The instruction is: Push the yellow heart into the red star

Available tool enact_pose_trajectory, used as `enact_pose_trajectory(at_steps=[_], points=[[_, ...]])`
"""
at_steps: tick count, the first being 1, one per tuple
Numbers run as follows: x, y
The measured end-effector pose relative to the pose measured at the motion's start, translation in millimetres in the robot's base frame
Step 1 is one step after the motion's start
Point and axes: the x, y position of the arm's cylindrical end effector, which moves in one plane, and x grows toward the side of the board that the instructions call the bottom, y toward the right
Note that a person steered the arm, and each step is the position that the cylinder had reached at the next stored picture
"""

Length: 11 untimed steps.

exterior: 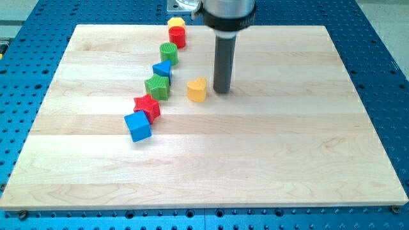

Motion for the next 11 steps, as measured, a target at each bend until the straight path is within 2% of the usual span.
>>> enact_pose_trajectory(at_steps=[1, 3, 4, 5, 6, 7, 9, 11], points=[[0.6, -28.6], [62.9, -28.3], [74.3, -60.7], [76.3, -119.3], [112.7, -98.4], [156.1, -111.6], [160.7, -223.9], [135.9, -205.4]])
